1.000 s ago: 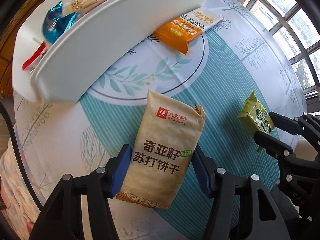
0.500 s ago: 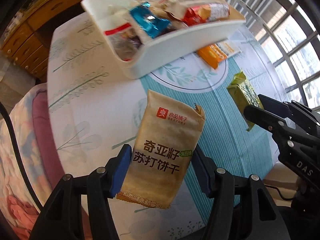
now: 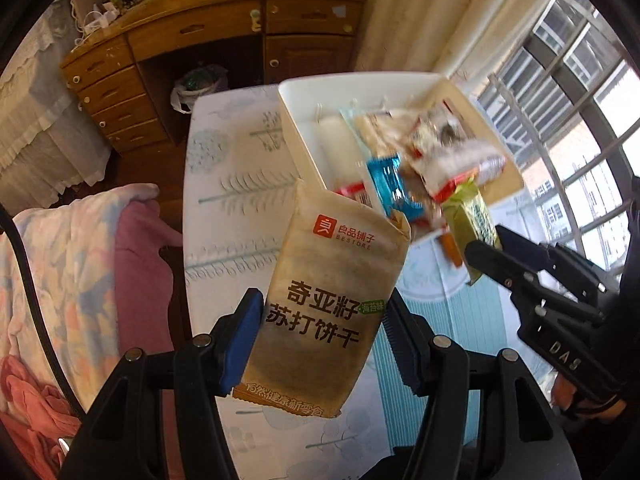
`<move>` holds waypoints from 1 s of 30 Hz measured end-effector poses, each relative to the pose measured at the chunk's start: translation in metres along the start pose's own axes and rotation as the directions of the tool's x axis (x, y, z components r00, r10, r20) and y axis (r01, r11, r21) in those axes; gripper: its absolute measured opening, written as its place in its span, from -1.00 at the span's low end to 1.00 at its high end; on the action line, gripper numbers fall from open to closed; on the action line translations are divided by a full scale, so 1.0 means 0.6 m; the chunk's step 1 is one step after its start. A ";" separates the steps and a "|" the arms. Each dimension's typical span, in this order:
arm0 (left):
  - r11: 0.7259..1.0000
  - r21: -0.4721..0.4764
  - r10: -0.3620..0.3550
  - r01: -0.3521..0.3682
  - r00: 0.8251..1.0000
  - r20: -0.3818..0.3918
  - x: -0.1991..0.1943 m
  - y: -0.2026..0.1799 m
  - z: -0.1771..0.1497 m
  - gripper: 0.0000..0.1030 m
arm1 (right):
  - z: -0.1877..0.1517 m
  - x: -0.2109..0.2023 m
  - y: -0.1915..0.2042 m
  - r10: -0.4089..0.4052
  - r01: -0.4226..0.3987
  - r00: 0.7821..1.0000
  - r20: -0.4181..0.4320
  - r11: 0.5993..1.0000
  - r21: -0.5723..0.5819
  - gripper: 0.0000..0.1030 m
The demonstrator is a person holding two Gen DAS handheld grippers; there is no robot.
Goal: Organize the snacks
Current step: 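Lift both held packs and carry them over the white tray, then open both tools to drop the packs into the white tray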
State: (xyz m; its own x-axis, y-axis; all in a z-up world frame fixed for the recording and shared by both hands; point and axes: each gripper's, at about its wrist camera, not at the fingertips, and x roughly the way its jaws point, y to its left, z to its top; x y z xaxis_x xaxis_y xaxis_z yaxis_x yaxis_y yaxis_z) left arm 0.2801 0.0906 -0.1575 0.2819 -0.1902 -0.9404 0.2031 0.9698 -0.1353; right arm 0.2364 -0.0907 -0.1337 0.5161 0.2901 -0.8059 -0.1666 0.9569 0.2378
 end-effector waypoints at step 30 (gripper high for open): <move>0.976 -0.127 -0.161 0.175 0.980 0.115 0.013 -0.027 0.210 0.58 | 0.153 -0.012 -0.096 -0.150 0.138 0.988 0.027 0.959 0.247 0.05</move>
State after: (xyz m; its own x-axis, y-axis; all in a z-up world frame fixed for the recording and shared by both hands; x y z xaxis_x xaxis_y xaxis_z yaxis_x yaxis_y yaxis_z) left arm 0.3970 0.0542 -0.1235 0.3510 -0.3603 -0.8643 0.1290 0.9328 -0.3364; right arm 0.3197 -0.1470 -0.0918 0.5580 0.1438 -0.8173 0.1192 0.9608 0.2505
